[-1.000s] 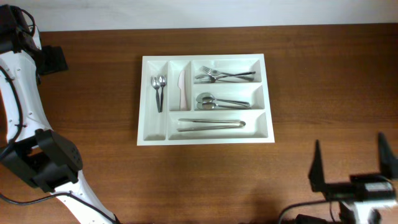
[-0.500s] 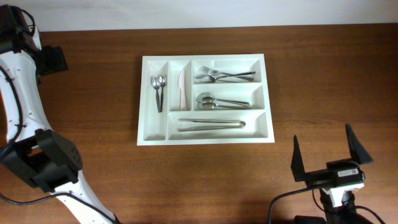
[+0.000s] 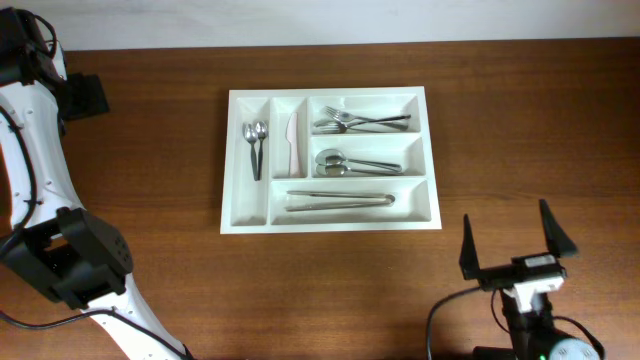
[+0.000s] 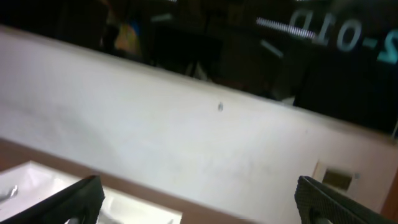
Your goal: Pack container
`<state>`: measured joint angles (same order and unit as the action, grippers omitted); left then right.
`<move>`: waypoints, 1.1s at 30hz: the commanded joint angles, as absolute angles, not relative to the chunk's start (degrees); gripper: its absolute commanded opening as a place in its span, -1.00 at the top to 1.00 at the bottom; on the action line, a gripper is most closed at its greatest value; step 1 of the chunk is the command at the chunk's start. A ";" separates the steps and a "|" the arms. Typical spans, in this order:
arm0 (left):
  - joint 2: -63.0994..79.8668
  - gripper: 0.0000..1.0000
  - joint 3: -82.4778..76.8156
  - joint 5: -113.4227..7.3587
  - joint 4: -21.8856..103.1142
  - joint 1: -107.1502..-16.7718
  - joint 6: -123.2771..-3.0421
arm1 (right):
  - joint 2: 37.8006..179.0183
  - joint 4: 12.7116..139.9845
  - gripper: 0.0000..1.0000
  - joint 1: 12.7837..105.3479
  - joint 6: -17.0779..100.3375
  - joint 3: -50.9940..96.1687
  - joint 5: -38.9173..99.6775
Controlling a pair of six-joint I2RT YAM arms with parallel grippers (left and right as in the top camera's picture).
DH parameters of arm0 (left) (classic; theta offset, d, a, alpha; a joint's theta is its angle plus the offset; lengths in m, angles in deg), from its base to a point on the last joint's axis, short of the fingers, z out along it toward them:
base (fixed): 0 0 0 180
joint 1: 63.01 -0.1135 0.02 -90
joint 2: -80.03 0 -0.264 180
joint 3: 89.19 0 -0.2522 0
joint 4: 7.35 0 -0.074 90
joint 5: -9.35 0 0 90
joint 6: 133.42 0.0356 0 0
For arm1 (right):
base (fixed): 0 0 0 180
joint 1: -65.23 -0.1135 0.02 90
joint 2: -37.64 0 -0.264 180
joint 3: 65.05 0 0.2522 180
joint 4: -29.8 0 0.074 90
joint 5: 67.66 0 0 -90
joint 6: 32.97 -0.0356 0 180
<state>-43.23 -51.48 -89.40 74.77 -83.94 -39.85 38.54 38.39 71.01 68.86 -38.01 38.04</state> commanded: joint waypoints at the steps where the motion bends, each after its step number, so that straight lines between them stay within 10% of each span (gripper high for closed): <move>1: -42.75 -0.98 -52.53 -88.99 74.85 -84.16 -40.42 | 37.89 38.20 -0.97 70.44 68.80 -41.57 36.82; 33: -42.75 -0.98 -52.53 -88.99 74.83 -84.16 -40.42 | 37.89 46.81 -0.97 70.44 68.78 -50.97 36.49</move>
<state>-43.23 -51.48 -89.40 74.77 -83.94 -39.85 38.48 46.35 71.01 69.02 -50.69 37.17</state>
